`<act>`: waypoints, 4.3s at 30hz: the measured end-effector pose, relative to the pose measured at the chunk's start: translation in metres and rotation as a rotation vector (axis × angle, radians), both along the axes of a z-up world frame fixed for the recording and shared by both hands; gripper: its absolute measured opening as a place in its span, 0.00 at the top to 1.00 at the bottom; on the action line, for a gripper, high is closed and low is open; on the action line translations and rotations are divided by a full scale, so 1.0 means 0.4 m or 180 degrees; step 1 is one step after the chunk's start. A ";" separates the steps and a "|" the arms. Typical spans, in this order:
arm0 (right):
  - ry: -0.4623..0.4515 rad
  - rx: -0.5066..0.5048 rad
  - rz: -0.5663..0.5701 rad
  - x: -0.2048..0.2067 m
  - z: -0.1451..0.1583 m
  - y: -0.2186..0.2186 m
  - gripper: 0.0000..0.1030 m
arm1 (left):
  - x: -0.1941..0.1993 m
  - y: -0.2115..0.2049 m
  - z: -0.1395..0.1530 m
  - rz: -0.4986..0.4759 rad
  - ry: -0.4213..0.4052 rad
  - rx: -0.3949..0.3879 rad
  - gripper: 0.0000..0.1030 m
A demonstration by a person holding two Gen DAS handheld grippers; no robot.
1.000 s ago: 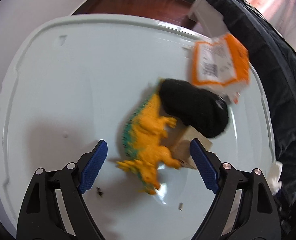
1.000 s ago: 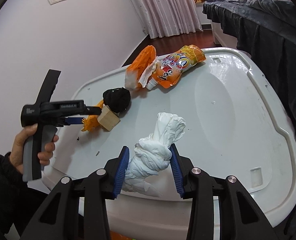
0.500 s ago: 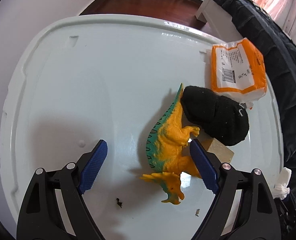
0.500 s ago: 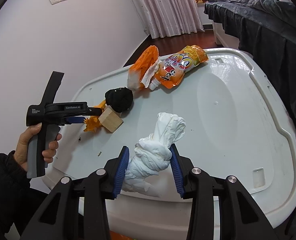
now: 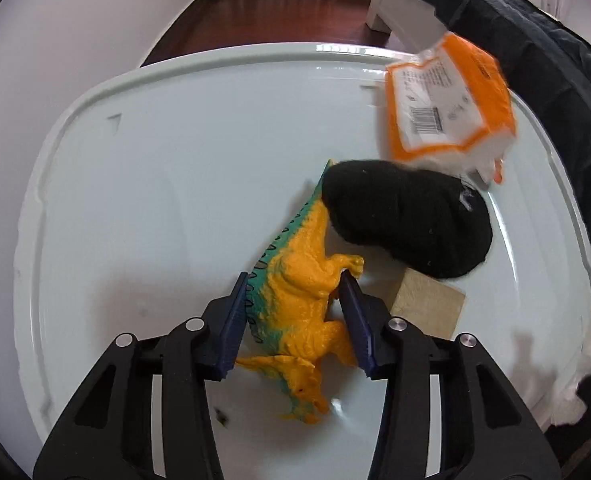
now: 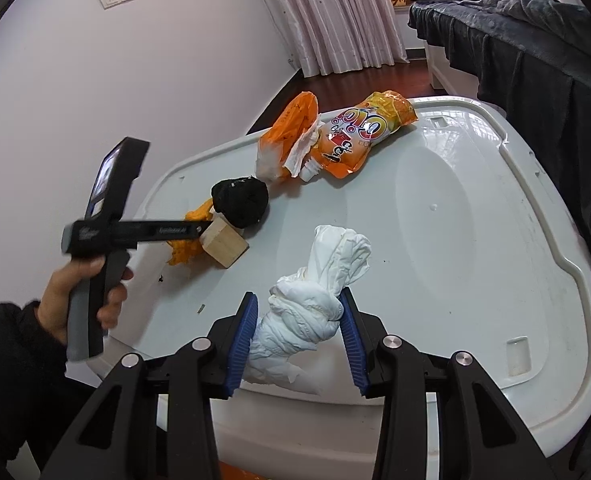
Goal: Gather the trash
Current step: 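Grasp the yellow-green toy dinosaur with the left tool, then carry the dinosaur and white cloth to the bucket and release both, then grasp the wooden block with the right tool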
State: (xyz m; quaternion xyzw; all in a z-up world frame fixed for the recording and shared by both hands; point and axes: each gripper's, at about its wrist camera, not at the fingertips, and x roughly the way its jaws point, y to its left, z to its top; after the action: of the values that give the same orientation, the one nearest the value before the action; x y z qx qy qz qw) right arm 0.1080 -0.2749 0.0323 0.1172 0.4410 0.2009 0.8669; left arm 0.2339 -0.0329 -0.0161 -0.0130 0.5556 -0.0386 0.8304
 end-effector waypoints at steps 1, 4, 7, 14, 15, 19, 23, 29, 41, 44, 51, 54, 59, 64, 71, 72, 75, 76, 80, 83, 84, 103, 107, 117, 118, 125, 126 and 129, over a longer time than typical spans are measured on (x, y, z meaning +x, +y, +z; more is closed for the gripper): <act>-0.0002 0.0001 0.0002 -0.001 0.000 0.000 0.60 | -0.014 -0.005 0.002 -0.0030 -0.0085 0.0032 0.57; -0.0015 0.0010 0.0003 -0.002 0.002 -0.001 0.60 | -0.052 -0.001 0.008 -0.0053 -0.0287 0.0007 0.59; -0.0037 0.0019 0.0005 -0.004 0.005 -0.001 0.60 | -0.088 0.018 0.030 0.0096 -0.0406 -0.0082 0.61; -0.0103 0.0057 0.0067 -0.010 0.022 0.018 0.60 | -0.214 0.083 0.125 0.0427 -0.0583 -0.0287 0.61; -0.0118 0.0060 0.0082 -0.014 0.025 0.020 0.60 | -0.241 0.092 0.142 0.0454 -0.0627 -0.0290 0.61; -0.0198 0.0020 0.0151 -0.041 0.038 0.035 0.60 | -0.353 0.080 0.188 0.0456 -0.0739 -0.0392 0.61; -0.0269 -0.0065 0.0181 -0.107 0.067 0.039 0.60 | -0.461 0.013 0.226 0.0286 -0.0872 -0.0435 0.61; -0.0285 -0.0094 0.0212 -0.293 0.111 0.030 0.60 | -0.617 -0.086 0.221 0.0037 -0.0816 -0.0474 0.61; 0.0148 -0.0496 0.0122 -0.523 -0.005 0.029 0.60 | -0.769 -0.168 0.063 -0.0274 -0.0264 -0.0413 0.61; 0.0254 -0.0462 0.0070 -0.510 -0.026 0.018 0.60 | -0.764 -0.161 0.040 -0.0240 -0.0161 -0.0443 0.61; 0.0436 -0.0435 0.0154 -0.476 -0.077 0.030 0.60 | -0.758 -0.158 -0.010 -0.0228 0.0059 -0.0458 0.61; 0.0465 -0.0424 0.0168 -0.477 -0.084 0.031 0.60 | -0.753 -0.156 -0.018 -0.0207 0.0103 -0.0457 0.61; 0.0495 -0.0399 0.0131 -0.473 -0.085 0.026 0.57 | -0.751 -0.154 -0.023 -0.0207 0.0149 -0.0458 0.61; 0.0432 -0.0351 -0.0021 -0.475 -0.070 0.004 0.26 | -0.737 -0.171 -0.035 -0.0196 0.0287 -0.0204 0.29; 0.0425 -0.0164 -0.0235 -0.474 -0.064 -0.044 0.26 | -0.734 -0.166 -0.032 -0.0170 0.0257 -0.0176 0.27; 0.0429 -0.0143 -0.0255 -0.474 -0.064 -0.049 0.26 | -0.735 -0.168 -0.029 -0.0181 0.0231 -0.0161 0.27; 0.0421 -0.0123 -0.0284 -0.468 -0.059 -0.056 0.25 | -0.735 -0.174 -0.020 -0.0207 0.0185 -0.0146 0.27; 0.0406 -0.0141 -0.0277 -0.464 -0.055 -0.055 0.24 | -0.734 -0.174 -0.017 -0.0208 0.0172 -0.0143 0.27; 0.0303 -0.0197 -0.0178 -0.425 -0.031 -0.035 0.22 | -0.726 -0.167 0.002 -0.0180 0.0070 -0.0198 0.27; 0.0175 -0.0245 -0.0066 -0.376 -0.001 -0.010 0.23 | -0.718 -0.137 0.045 -0.0091 -0.0178 -0.0291 0.27; 0.0119 -0.0270 -0.0010 -0.348 0.013 0.003 0.23 | -0.711 -0.121 0.063 -0.0055 -0.0279 -0.0314 0.27; -0.0109 -0.0742 0.0057 0.121 -0.068 0.397 0.22 | -0.606 0.118 0.141 0.0798 -0.1099 -0.0240 0.20; 0.0047 -0.0707 -0.0279 0.170 -0.101 0.411 0.28 | -0.619 0.136 0.137 0.0847 -0.1110 -0.0353 0.20; -0.0005 -0.0872 -0.0303 0.146 -0.097 0.407 0.66 | -0.628 0.133 0.140 0.0835 -0.1137 -0.0339 0.20; 0.0005 -0.0773 -0.0251 0.127 -0.090 0.387 0.66 | -0.629 0.129 0.142 0.0818 -0.1152 -0.0309 0.20; -0.0153 -0.0534 0.0173 -0.024 -0.008 0.224 0.66 | -0.607 0.061 0.160 0.0450 -0.1182 -0.0162 0.13; -0.0191 -0.0546 0.0222 -0.043 0.006 0.200 0.66 | -0.591 0.040 0.169 0.0350 -0.1184 -0.0162 0.12; -0.0301 -0.0650 0.0212 -0.085 0.037 0.109 0.66 | -0.510 -0.020 0.195 0.0045 -0.1196 -0.0192 0.12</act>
State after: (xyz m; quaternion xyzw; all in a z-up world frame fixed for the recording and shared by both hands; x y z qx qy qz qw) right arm 0.0739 -0.2314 0.0469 0.0039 0.4214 0.1889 0.8870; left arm 0.0299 -0.0409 0.0618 -0.0344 0.3893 -0.0512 0.9191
